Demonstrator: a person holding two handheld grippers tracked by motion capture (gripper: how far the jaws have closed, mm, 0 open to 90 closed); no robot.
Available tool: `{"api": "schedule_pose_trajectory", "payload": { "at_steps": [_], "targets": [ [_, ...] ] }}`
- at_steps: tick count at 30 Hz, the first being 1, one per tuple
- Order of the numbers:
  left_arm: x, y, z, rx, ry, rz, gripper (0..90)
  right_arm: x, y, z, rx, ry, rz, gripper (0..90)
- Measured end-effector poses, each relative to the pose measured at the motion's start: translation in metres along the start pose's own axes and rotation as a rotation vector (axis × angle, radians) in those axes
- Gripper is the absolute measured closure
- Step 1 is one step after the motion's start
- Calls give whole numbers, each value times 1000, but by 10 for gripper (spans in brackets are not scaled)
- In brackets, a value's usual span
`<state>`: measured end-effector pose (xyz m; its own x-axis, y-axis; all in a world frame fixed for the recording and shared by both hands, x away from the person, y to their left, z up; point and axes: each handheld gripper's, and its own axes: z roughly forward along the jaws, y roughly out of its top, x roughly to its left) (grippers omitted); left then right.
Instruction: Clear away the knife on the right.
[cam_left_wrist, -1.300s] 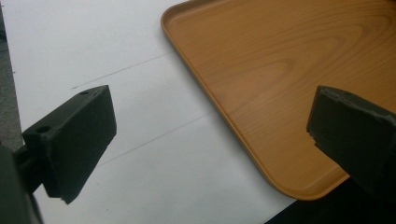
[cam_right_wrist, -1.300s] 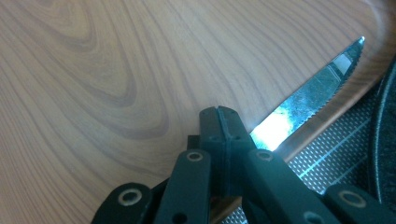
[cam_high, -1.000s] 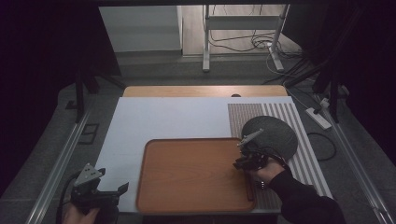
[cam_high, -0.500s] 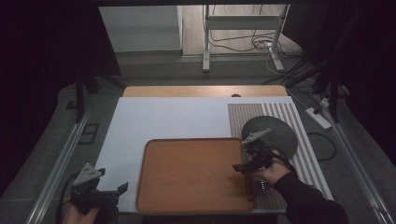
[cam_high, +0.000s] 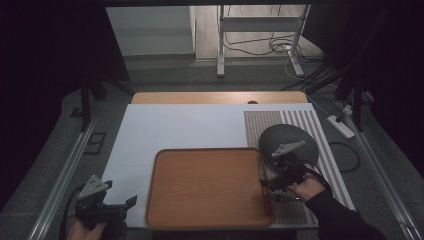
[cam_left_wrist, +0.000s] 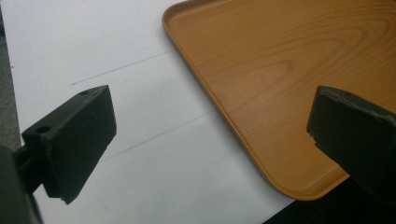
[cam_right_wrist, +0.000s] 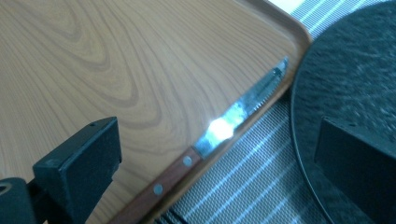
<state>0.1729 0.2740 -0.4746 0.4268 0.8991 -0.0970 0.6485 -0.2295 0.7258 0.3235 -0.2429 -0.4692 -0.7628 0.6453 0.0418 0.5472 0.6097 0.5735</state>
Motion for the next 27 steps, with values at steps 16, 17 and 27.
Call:
{"api": "schedule_pose_trajectory", "payload": {
  "at_steps": [16, 17, 27],
  "targets": [
    [0, 0, 0, 3, -1, -4, 22, -6, -32, -32, -75, -56, 70, 0],
    [0, 0, 0, 3, -1, -5, 22, -7, -34, -34, -79, -61, 73, 0],
    [1, 0, 0, 1, -2, -10, 22, -9, -54, -52, -124, -109, 123, 0]
  ]
}}
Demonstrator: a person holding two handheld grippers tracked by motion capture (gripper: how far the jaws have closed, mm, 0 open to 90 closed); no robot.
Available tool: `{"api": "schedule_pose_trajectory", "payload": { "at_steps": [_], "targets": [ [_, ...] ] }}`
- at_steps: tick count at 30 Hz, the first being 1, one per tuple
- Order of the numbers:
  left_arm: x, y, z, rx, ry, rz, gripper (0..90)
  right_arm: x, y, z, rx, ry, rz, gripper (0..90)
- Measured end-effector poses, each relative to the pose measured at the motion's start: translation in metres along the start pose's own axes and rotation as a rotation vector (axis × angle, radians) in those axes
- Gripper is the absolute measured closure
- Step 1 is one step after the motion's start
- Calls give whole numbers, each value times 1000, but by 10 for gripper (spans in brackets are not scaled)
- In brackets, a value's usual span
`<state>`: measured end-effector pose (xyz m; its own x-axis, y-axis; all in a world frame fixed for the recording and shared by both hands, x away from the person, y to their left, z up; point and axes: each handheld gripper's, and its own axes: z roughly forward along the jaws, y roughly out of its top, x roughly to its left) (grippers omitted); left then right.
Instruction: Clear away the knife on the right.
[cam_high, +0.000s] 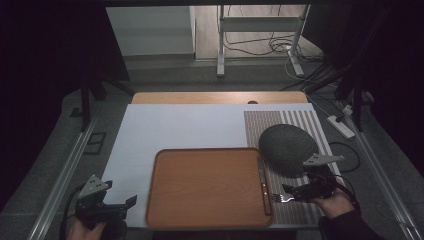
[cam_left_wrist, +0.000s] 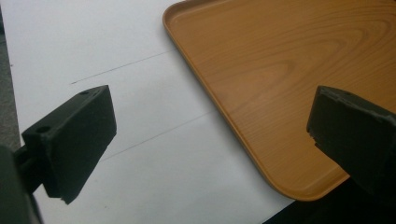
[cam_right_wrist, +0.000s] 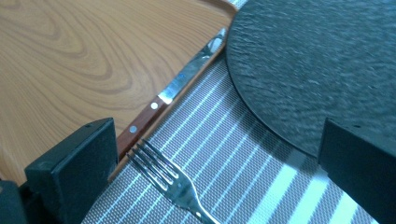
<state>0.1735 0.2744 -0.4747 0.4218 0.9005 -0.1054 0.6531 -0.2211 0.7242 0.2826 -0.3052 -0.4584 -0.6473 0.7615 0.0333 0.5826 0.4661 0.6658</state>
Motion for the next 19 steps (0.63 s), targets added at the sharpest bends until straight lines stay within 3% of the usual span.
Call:
{"api": "schedule_pose_trajectory", "payload": {
  "at_steps": [7, 19],
  "targets": [
    [1, 0, 0, -3, -2, -6, 22, -3, -11, -10, -25, -31, 46, 0],
    [1, 0, 0, -4, -5, -15, 22, -5, -19, -19, -39, -41, 66, 0]
  ]
}}
